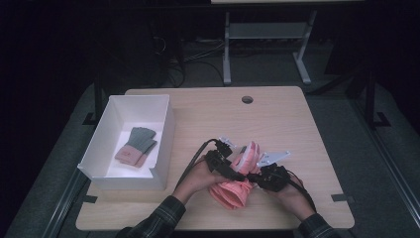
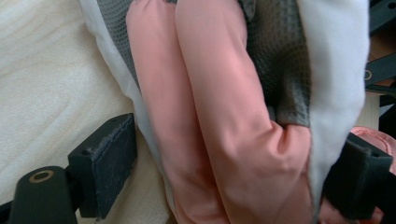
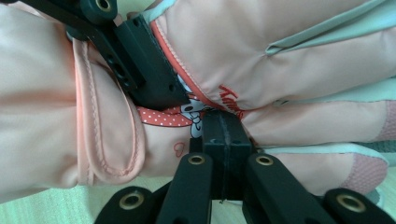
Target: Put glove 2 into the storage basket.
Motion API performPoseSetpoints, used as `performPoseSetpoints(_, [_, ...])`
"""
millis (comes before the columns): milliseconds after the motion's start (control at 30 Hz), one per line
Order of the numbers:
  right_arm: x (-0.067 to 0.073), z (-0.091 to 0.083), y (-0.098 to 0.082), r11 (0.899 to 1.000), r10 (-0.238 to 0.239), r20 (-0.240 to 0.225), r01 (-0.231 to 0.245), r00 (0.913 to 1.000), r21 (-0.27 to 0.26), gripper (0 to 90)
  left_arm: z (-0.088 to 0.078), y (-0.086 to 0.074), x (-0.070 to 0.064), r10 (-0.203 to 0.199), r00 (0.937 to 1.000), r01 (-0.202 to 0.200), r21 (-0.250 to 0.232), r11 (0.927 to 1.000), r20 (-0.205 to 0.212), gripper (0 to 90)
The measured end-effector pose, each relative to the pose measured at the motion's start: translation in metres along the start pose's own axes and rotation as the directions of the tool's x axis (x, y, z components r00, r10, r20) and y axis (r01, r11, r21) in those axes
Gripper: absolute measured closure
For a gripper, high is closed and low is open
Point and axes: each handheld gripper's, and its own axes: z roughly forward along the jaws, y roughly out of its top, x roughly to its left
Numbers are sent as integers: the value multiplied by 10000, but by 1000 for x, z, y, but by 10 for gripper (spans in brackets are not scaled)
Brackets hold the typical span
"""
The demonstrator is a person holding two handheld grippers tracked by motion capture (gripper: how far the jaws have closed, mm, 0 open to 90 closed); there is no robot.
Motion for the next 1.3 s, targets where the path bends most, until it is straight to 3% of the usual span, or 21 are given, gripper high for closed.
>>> performPoseSetpoints(300, [0, 0, 0, 10000, 6, -12, -6, 10000, 1, 900, 3, -2, 2, -175, 9989, 183, -185, 9997, 435, 130])
performPoseSetpoints(367, [0, 0, 0, 10000, 0, -9, 0, 10000, 7, 900, 3, -2, 4, -285, 9955, 301, -164, 9994, 899, 186])
performPoseSetpoints(600, [-1, 0, 0, 10000, 62, -58, -62, 10000, 0, 900, 1, -4, 11, -313, 9879, 341, -159, 9993, 1517, 324])
performPoseSetpoints(767, [-2, -1, -1, 9999, 94, -117, -95, 9999, -58, 900, -2, -5, 12, -193, 9866, 221, -156, 9996, 1620, 485])
performPoseSetpoints(933, [-3, -5, -2, 9998, 52, -263, -56, 9996, -167, 894, -3, -6, 13, -228, 9841, 290, -321, 9991, 1764, 548])
performPoseSetpoints(1067, [-4, -16, -3, 9994, 10, -494, -26, 9988, -331, 778, -7, -5, 13, -353, 9829, 429, -379, 9984, 1810, 572])
performPoseSetpoints(1300, [-6, -43, -10, 9951, 213, -228, -234, 9995, -963, 643, -11, -4, 9, -571, 9803, 701, -627, 9956, 1893, 586])
